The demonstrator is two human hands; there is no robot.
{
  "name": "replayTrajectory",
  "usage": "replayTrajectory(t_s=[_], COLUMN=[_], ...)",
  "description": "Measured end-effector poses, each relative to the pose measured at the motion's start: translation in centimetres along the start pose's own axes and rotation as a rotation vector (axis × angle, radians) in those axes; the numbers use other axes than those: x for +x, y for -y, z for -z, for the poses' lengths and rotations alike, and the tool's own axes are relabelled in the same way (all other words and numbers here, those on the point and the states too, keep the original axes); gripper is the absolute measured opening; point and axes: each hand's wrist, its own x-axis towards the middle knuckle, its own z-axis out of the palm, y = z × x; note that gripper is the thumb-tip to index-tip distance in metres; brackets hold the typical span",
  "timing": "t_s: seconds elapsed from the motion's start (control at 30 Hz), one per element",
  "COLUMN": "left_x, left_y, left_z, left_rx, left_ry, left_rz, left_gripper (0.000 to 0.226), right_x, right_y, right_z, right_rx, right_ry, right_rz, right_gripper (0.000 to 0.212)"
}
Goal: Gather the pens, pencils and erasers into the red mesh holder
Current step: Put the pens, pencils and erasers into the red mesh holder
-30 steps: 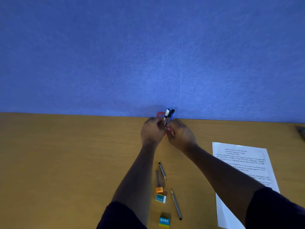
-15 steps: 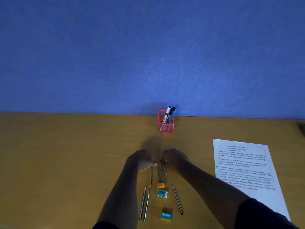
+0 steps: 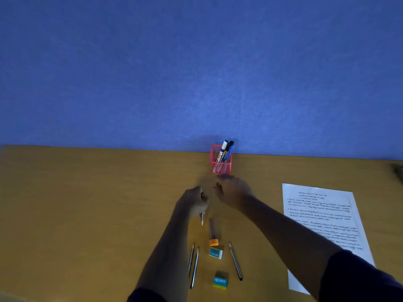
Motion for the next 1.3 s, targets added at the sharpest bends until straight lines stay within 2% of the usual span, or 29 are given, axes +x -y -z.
replayTrajectory(t_s=[0.13,0.23,0.4,0.57,0.73,0.93,1.07,1.3], left_x=[0.8,1.2,1.5,2.0,2.7,4.0,4.9,5.3], left_y=[-1.5,-3.1,-5.4,-6.4,-6.9,-7.3,-7.7,-8.1], left_z=[1.3,2.7,4.3,5.0,5.2,5.2,4.9,4.0], left_rx=[-0.115,-0.178,-0.215,-0.238,-0.24,-0.078,-0.038,-0.189], left_ry=[-0.212,-0.328,-0.397,-0.623,-0.606,-0.517,-0.496,-0.46], left_rz=[-0.11,-0.172,-0.266,-0.323,-0.282,-0.278,-0.29,-0.333], left_gripper=[0.024,0.022,0.031,0.011,0.009,0.012,0.011,0.026], right_x=[1.9,3.3,5.3,6.2,5.9,5.2,4.8,4.1], right_y=[-0.2,-0.5,-1.0,-1.1,-1.2,-1.9,-2.5,-3.4], right_z=[3.9,5.9,7.0,6.8,6.0,4.9,4.3,3.6], right_rx=[0.175,0.235,0.138,0.049,0.108,0.094,0.096,0.15], right_ry=[-0.229,-0.307,-0.138,-0.068,-0.032,-0.089,-0.092,-0.076], right_rz=[0.025,-0.023,-0.046,-0.065,-0.011,0.059,0.023,-0.01], right_gripper=[0.021,0.017,0.019,0.016,0.03,0.024,0.021,0.028])
